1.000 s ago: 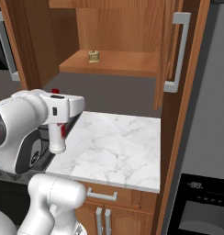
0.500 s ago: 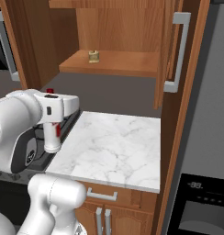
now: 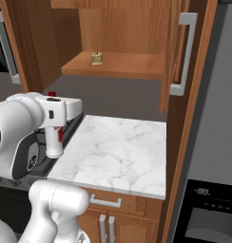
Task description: Get the candle and the liquor from the cabinet and move them to the dining counter.
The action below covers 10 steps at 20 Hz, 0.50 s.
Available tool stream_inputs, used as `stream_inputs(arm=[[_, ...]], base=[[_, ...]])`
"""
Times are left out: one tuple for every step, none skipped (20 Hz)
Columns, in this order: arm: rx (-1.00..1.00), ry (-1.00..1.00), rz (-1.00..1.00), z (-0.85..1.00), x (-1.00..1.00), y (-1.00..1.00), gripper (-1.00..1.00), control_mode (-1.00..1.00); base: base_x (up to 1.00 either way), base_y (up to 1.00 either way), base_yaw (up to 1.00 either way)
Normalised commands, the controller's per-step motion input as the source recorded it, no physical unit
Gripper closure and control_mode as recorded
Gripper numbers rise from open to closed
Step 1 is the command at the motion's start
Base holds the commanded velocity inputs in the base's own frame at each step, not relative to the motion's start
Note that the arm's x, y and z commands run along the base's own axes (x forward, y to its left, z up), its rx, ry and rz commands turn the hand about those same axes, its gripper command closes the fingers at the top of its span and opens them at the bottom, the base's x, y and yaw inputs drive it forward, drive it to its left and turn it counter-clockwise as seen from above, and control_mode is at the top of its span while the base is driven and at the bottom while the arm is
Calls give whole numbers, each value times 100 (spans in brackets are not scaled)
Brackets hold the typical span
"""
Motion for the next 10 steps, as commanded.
stream_inputs(arm=[[0,0,0,0,0,0,100,-100],[0,0,0,0,0,0,100,-100],[0,0,0,0,0,0,100,-100],[0,0,0,0,0,0,100,100],[0,0,0,0,0,0,100,100],[0,0,0,0,0,0,100,100],[0,0,0,0,0,0,100,100],[0,0,0,0,0,0,100,100],[0,0,0,0,0,0,100,100],[0,0,0,0,0,0,100,100]], base=[[0,0,0],[0,0,0],[0,0,0],[0,0,0],[-24,0,0],[-45,0,0],[-71,0,1],[-89,0,6],[-100,0,9],[-100,0,12]])
